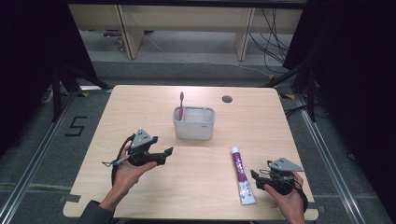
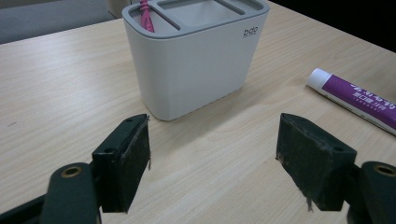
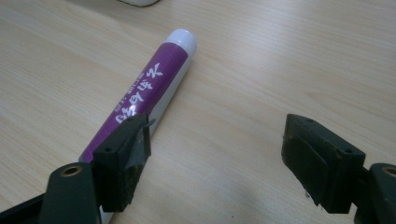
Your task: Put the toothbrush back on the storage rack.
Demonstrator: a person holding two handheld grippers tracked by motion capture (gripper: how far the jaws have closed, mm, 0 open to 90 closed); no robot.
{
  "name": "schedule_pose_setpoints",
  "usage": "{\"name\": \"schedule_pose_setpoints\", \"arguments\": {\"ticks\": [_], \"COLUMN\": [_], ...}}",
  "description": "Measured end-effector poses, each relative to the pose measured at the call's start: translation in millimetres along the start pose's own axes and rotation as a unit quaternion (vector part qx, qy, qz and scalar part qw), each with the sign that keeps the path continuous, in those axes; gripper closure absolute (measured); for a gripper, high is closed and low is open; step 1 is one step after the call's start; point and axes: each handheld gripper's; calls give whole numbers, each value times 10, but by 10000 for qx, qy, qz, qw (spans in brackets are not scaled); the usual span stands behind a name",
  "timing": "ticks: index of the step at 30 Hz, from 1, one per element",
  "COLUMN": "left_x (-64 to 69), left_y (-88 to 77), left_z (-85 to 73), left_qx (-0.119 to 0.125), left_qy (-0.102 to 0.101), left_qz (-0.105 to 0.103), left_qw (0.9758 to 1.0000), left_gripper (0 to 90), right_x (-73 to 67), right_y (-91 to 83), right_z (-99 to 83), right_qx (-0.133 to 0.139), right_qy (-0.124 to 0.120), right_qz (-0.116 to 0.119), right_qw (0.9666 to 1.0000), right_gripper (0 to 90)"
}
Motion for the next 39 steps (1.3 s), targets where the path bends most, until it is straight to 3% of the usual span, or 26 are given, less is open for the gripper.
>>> {"name": "schedule_pose_setpoints", "arguments": {"ticks": [11,22,33,35,39], "left_x": [22,2,40,56,96], "left_y": [-100,-165,-284,-300,-321], "left_z": [-137,-394,-533,-570,-645], "left_qx": [-69,-266,-273,-322,-385], "left_qy": [8,1,55,58,113], "left_qz": [-43,-49,-59,-76,-107], "left_qw": [10000,9996,9996,9994,9991], "left_gripper": [250,239,228,228,224], "right_x": [-4,-6,-6,16,20], "right_y": [6,12,2,10,3], "right_z": [-1,-2,-7,-6,-6], "right_qx": [-5,2,35,46,37], "right_qy": [26,-9,93,-36,-31], "right_qz": [35,35,-1,24,4], "right_qw": [10000,10000,10000,10000,10000], "right_gripper": [251,252,252,252,252]}}
Point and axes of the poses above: each handheld gripper's, and its own axes: y roughly forward along the jaws, z roughly out of its top, x roughly to its right
